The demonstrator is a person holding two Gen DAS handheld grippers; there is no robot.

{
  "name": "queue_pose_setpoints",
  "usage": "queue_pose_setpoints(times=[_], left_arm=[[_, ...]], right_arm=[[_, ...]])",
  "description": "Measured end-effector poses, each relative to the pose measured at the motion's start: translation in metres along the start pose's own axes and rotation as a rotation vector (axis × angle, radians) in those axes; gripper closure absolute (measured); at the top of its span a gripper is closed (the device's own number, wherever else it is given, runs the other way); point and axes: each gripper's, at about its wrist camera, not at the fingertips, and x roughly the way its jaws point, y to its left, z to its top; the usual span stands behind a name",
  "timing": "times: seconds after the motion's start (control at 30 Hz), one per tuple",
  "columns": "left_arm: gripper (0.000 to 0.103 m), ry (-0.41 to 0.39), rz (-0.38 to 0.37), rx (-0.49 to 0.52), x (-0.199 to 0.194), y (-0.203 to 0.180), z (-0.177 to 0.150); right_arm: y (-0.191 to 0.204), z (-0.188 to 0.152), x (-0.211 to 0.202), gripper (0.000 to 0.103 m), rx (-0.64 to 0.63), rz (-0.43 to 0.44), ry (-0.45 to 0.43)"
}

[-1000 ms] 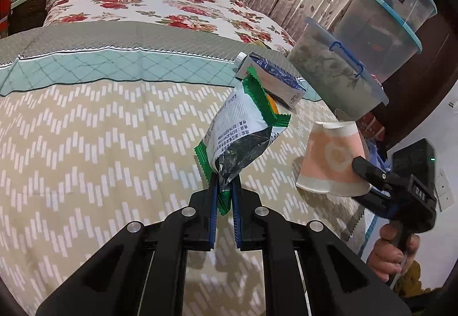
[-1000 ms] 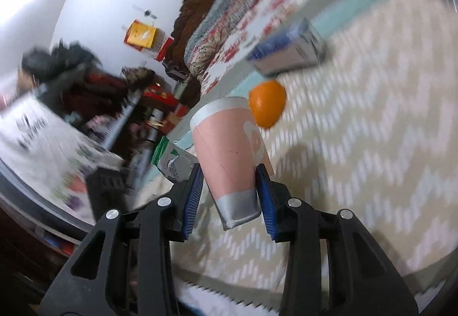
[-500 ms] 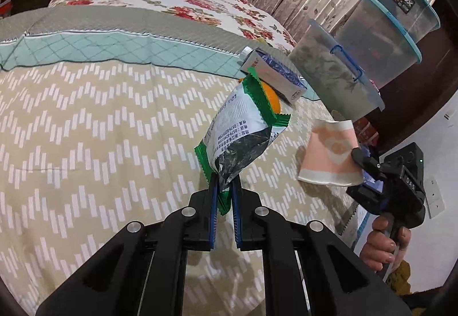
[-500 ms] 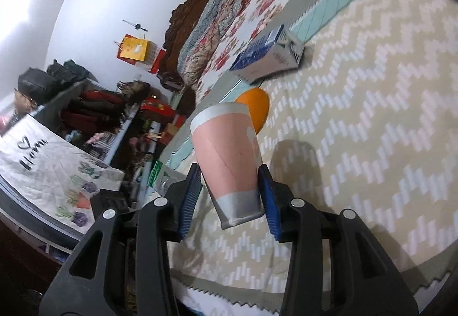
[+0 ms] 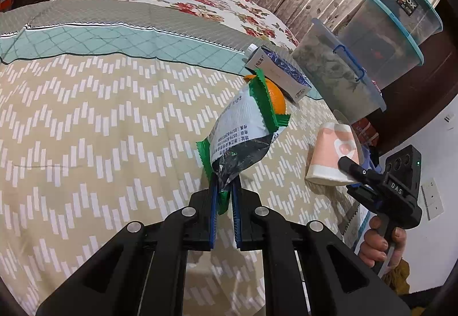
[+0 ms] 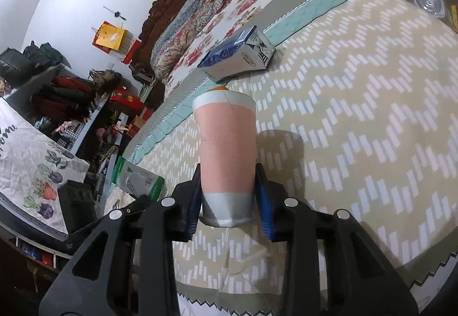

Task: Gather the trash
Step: 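Lift the green wrapper with the left tool while the right tool lifts the pink cup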

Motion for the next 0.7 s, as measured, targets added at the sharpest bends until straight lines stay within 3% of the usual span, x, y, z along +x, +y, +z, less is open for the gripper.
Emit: queue_pose_setpoints(times=[0.27,0.4,0.7], left_arm=[[0.095,-0.001,-0.015,-0.022,-0.003,0.006,0.003],[0.095,-0.001,-0.03,-0.037,-0.004,0.005,0.005],[0.095,0.001,-0.054,-0.016,-0.007,-0.005,0.009]], right_arm=[[0.002,0.001,0.002,0.065,0.001,-0.005,0.0],[-0.002,-0.001,-0.002,0.048,0.009,-0.038,-0.025],[-0.01,0.0,-0.005,0.046,0.021,-0.035,-0.03]])
